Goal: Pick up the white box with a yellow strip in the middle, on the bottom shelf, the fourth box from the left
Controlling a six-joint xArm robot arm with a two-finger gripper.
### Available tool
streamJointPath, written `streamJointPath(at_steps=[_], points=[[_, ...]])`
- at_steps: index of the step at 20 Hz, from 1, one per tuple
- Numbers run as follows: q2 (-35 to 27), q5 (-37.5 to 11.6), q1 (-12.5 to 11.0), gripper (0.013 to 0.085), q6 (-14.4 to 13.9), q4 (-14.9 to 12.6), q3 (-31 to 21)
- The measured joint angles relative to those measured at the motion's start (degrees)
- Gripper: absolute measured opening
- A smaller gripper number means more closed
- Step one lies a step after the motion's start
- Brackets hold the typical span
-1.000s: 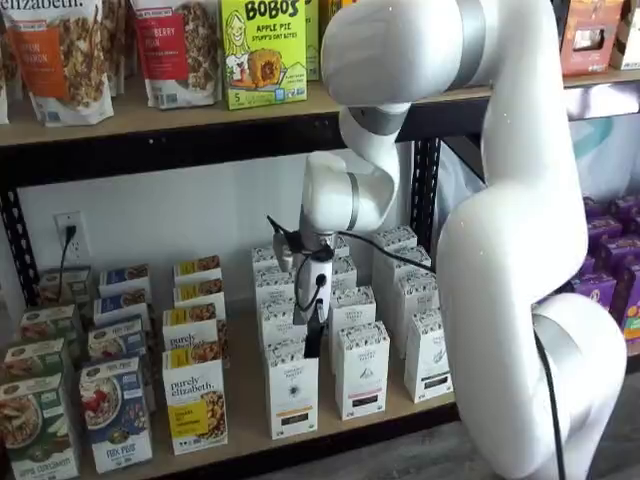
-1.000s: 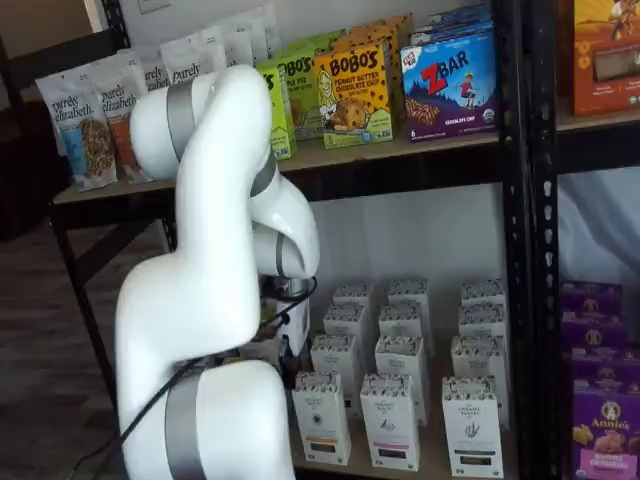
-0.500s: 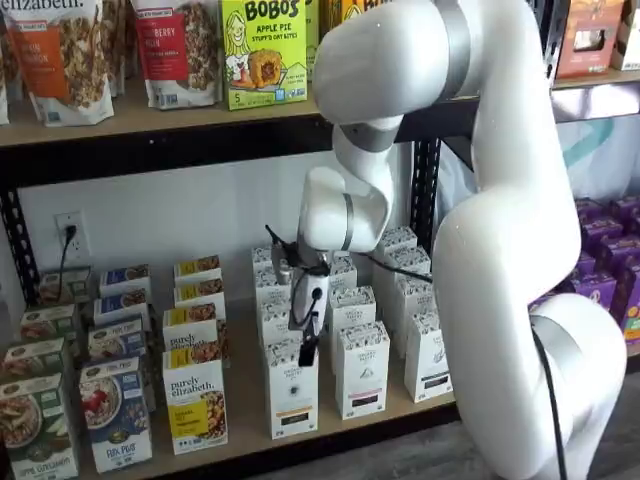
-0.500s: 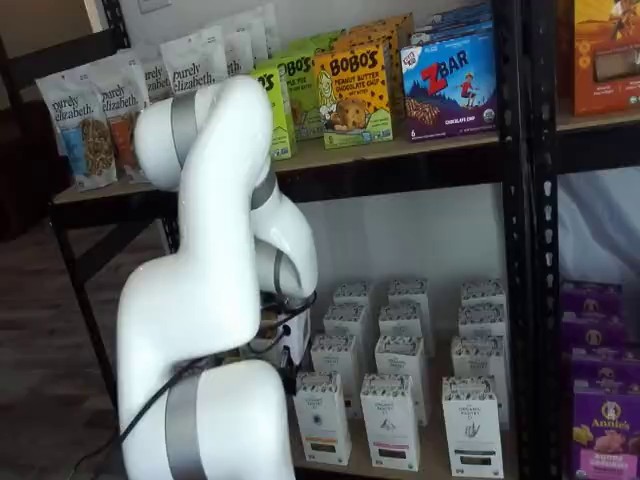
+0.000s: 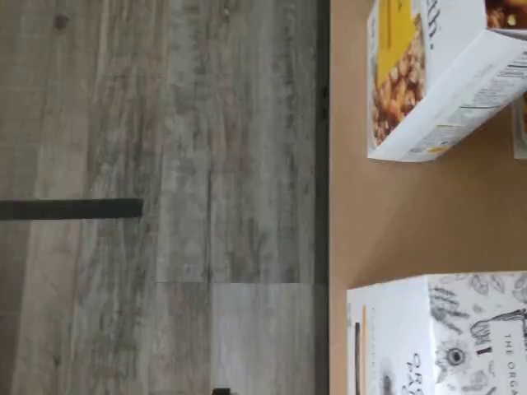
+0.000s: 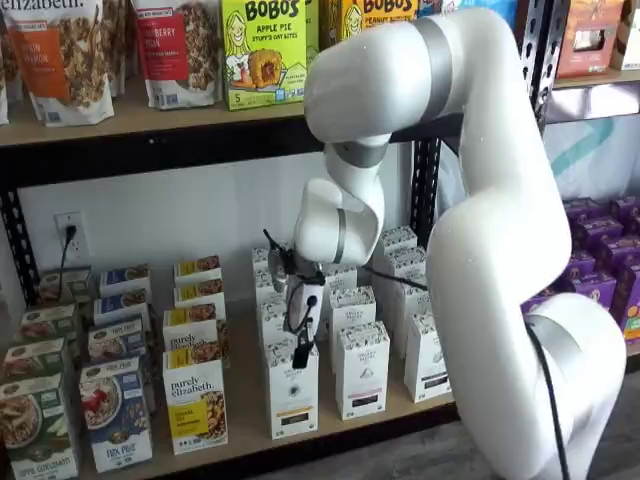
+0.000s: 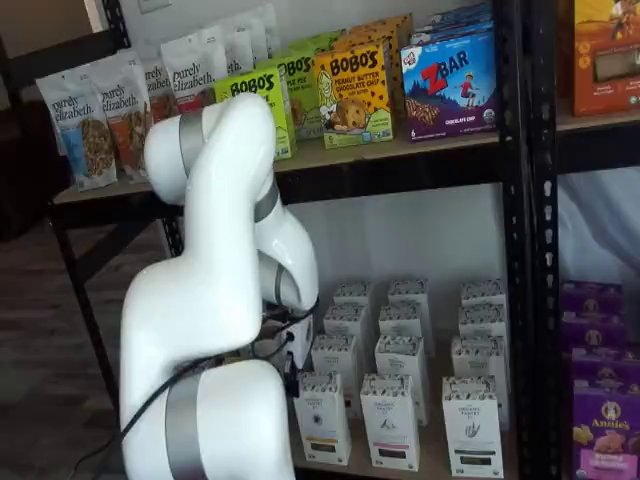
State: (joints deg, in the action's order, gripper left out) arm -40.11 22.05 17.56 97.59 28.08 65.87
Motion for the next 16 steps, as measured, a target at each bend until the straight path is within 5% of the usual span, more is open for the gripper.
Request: streamJointPath(at_steps=[5, 16], points=[[-2.8, -0.1, -0.4, 0.0850, 1.6, 1.6, 3.2], [-9.5, 1.3, -1.9, 0.0850, -1.6, -3.5, 11.1]])
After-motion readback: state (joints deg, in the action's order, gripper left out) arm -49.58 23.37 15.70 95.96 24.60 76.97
